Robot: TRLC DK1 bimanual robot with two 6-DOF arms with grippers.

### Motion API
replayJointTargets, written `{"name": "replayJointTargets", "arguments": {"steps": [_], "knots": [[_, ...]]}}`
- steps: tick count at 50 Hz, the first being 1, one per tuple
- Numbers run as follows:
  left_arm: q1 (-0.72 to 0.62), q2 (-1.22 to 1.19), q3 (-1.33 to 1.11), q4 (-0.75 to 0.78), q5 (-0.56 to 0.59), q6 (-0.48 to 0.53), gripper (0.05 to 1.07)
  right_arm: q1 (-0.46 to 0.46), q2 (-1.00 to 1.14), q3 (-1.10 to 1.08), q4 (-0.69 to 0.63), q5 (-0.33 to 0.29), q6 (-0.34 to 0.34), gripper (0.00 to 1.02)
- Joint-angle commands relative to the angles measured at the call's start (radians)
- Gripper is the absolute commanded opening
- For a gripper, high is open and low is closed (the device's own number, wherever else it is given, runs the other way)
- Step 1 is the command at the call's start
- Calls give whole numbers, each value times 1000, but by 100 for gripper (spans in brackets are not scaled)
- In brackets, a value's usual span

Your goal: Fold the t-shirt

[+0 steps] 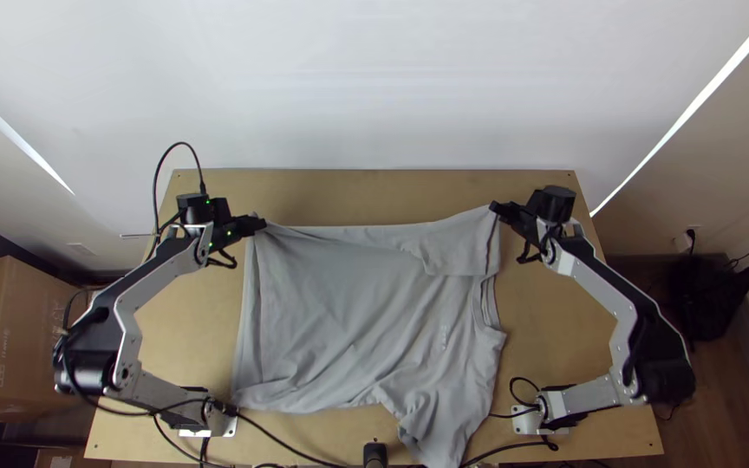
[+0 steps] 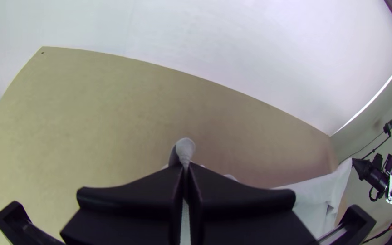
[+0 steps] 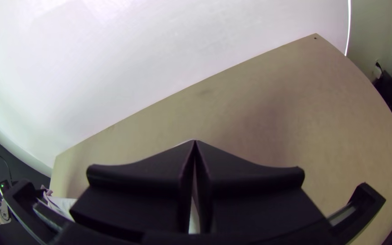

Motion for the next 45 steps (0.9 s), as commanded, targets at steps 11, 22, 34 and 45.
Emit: {"name": "replayJointTargets", "arguments": {"steps": [11, 22, 34, 45], "knots": [[8, 274, 294, 32, -19, 9, 8, -22, 284, 303, 28, 13, -14, 2], [7, 413, 450, 15, -34, 4, 8, -30, 429, 481, 6, 30, -9, 2], [5, 442, 550, -82, -63, 10, 98, -58, 455, 593, -136, 27, -12, 99], [41, 352, 561, -112, -68, -14, 103, -96, 303, 587, -293, 25, -3, 99]]}}
